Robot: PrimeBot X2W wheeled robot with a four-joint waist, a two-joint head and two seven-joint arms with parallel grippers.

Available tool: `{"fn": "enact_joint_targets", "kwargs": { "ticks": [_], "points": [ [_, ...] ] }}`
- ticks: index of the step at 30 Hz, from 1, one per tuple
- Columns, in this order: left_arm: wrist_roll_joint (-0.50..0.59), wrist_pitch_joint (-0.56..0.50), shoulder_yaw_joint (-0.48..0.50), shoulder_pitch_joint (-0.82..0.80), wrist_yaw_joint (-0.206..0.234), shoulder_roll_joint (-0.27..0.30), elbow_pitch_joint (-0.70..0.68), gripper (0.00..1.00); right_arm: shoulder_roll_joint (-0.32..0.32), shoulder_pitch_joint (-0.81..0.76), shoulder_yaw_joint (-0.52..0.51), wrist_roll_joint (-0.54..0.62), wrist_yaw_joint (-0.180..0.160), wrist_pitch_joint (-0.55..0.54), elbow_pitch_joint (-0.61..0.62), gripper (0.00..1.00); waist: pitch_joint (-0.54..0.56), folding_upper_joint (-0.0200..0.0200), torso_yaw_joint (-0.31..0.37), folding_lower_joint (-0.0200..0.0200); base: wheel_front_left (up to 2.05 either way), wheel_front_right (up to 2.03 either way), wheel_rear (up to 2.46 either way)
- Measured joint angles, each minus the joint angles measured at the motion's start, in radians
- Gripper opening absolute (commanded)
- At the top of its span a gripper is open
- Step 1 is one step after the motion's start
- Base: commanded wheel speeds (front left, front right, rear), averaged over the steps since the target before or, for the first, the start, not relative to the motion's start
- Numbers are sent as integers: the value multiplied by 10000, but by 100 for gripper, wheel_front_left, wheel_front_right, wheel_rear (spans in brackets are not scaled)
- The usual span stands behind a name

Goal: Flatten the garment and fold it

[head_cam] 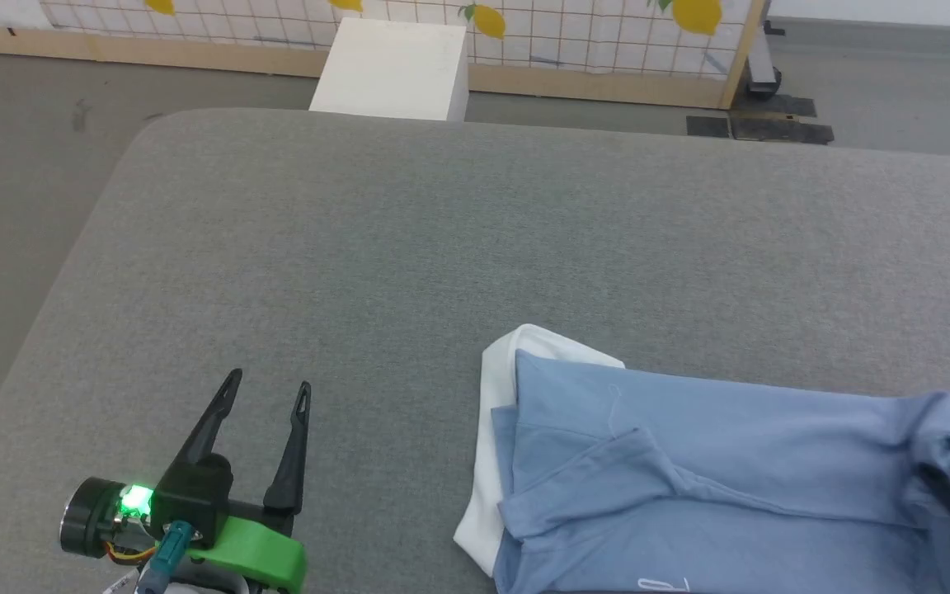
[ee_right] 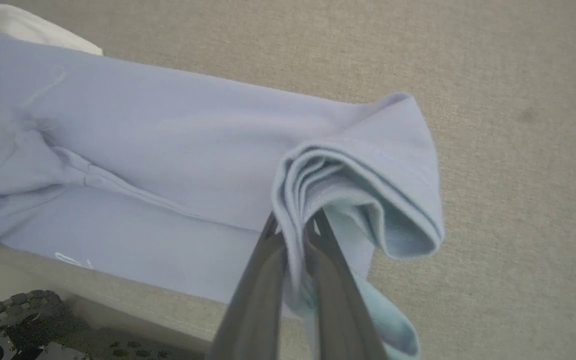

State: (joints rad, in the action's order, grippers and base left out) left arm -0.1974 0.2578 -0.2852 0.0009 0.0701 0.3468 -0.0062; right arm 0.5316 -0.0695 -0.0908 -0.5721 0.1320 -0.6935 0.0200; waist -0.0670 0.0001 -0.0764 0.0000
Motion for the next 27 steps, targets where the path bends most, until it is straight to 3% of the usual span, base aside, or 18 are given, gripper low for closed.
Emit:
{"fn": "enact_joint_targets", "kwargs": {
  "ticks": [5, 12, 18, 27],
  "points": [
    [226, 2, 56, 7, -86, -63, 54, 100, -355, 77, 686, -408, 0, -732, 1168, 0, 3, 0, -230, 0, 0, 0, 0],
    [378, 2, 90, -12, -215, -251, 159, 100, -1494, 1056, 1499, -646, 0, -1701, 1927, 0, -89, -1, -709, 0, 0, 0, 0],
    [477, 2, 90, -46, -291, -380, 249, 100, -2489, 1937, 2343, -483, 0, -2284, 1718, 0, -227, -1, -1173, 0, 0, 0, 0],
    [571, 2, 102, -258, -472, -495, 324, 100, -2888, 2755, 3386, 201, 0, -2038, 194, 0, -473, 0, -1751, 0, 0, 0, 0]
  ]
}}
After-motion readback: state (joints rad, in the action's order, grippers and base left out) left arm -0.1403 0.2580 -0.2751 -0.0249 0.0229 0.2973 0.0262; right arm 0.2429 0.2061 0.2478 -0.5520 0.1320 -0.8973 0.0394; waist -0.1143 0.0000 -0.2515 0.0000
